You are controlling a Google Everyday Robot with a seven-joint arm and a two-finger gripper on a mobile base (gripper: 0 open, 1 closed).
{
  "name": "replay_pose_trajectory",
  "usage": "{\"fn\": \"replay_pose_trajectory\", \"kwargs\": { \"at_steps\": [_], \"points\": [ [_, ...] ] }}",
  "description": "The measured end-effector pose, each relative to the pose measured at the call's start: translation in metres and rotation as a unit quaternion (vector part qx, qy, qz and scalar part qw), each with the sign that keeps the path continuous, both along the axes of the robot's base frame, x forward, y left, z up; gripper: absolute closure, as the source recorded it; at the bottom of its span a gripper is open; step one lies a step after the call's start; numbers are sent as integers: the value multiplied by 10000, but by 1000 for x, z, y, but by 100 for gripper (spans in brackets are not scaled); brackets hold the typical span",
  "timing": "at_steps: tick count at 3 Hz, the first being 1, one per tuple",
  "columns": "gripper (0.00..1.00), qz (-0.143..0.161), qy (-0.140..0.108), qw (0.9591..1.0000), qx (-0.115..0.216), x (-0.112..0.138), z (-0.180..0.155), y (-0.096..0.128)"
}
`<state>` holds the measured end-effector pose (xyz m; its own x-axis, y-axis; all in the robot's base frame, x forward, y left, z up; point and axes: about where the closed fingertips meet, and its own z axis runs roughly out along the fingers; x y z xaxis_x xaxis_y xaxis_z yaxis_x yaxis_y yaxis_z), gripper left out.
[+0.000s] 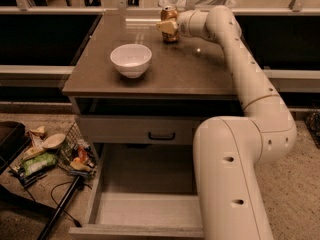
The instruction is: Place orange can into middle drawer
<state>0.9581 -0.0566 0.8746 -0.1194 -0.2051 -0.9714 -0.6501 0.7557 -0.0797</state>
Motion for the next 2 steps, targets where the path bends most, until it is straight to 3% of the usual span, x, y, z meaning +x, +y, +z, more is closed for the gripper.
{"fn": "replay_pose_trajectory", "kwargs": {
  "at_steps": [1,2],
  "points": [
    [85,58,35,9999,-157,-16,17,-18],
    [100,117,82,9996,-232,-66,69,-52]
  ]
}}
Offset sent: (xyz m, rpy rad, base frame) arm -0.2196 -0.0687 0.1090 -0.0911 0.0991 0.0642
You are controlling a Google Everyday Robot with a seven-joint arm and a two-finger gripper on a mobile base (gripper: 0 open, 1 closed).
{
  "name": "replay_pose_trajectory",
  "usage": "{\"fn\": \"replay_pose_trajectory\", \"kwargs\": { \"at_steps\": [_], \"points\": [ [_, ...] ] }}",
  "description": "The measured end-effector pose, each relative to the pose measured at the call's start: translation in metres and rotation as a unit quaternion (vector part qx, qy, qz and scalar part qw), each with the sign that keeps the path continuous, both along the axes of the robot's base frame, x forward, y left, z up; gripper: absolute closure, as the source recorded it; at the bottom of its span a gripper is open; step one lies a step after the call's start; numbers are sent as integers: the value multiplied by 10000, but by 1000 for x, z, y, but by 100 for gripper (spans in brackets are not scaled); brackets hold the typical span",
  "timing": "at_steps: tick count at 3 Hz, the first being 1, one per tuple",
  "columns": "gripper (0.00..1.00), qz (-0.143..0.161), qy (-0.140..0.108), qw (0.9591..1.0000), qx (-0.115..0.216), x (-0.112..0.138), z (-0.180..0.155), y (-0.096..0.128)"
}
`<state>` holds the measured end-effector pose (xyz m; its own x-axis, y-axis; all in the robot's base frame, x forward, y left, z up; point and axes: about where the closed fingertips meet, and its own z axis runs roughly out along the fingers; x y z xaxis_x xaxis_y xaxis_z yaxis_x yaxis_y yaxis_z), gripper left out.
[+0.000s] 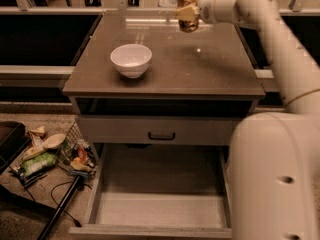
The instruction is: Place orange can into middle drawer
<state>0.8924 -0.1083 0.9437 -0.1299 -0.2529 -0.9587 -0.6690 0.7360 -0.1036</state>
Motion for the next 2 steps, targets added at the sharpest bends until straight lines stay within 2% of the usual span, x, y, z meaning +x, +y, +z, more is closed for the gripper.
{"fn": "replay_pose_trajectory", "kwargs": {
  "at_steps": [1,2],
  "points": [
    [100,-185,-7,9998,-53,-64,58,-42],
    [100,-436,-72,9990,-83,-139,107,-81]
  ]
}}
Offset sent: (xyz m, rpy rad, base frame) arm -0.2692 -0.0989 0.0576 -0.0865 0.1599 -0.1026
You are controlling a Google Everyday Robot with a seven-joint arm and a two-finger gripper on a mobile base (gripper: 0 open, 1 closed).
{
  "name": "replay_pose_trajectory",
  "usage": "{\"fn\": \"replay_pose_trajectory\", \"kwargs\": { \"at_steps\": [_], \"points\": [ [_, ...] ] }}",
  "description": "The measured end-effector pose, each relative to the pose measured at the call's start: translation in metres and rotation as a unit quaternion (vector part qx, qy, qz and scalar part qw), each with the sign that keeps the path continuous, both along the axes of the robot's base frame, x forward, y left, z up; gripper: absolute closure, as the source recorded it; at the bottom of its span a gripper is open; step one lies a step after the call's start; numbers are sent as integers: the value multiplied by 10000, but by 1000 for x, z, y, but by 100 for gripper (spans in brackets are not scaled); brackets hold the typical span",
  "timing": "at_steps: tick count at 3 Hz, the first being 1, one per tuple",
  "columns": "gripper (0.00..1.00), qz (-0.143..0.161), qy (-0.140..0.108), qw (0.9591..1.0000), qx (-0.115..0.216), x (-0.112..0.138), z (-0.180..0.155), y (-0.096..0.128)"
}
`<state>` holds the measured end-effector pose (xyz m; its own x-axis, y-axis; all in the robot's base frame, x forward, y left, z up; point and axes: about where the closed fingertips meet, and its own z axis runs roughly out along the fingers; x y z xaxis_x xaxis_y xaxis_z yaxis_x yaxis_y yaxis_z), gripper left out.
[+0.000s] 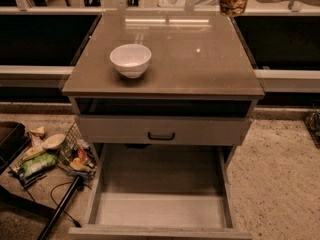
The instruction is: Place orange can into middle drawer
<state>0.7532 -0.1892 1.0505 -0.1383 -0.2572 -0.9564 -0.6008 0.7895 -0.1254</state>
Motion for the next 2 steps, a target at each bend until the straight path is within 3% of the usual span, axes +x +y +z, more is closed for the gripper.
{"fn": "replay_pose_trajectory", "kwargs": {
  "at_steps": [1,2],
  "points": [
    [100,176,301,9993,118,-65,-26,-8],
    [100,818,516,9940,510,-128,-112,3]
  ]
}}
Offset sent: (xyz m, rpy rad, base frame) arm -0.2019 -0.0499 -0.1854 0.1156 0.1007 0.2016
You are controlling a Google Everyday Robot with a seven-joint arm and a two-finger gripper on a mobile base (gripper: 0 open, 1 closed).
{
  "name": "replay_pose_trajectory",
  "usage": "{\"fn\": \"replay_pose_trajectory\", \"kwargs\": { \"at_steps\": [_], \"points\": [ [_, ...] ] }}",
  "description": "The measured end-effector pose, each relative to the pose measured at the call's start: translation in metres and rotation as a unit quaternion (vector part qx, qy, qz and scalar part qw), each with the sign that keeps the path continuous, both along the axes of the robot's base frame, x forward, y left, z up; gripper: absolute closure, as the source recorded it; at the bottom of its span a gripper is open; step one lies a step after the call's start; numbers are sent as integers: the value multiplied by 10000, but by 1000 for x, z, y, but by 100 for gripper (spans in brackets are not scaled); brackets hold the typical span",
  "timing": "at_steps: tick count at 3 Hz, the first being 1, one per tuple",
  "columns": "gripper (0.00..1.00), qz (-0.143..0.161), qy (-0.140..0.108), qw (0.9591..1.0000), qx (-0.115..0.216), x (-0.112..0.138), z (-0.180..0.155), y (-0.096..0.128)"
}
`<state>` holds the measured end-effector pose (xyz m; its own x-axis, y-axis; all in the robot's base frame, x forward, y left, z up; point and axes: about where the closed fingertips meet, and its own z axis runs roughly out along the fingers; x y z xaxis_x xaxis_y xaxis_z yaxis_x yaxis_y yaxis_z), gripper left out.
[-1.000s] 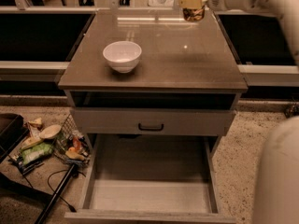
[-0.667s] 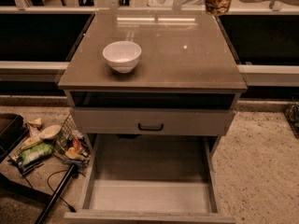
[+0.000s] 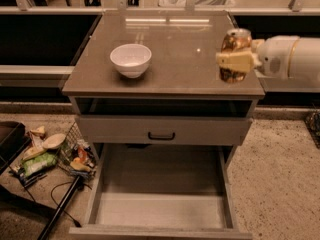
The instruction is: Place orange can into middle drawer
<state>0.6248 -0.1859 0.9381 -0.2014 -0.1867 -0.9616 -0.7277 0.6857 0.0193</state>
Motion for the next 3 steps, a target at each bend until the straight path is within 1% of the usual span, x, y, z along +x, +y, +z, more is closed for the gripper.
{"fn": "replay_pose_trajectory", "kwargs": {
  "at_steps": [1,2,3],
  "points": [
    [100,246,-134,9994,212,-50,-40,-10],
    [100,392,-657,9961,442,-89,-53,-31],
    [100,380,-1027,9938,200,-96,-48,-40]
  ]
}}
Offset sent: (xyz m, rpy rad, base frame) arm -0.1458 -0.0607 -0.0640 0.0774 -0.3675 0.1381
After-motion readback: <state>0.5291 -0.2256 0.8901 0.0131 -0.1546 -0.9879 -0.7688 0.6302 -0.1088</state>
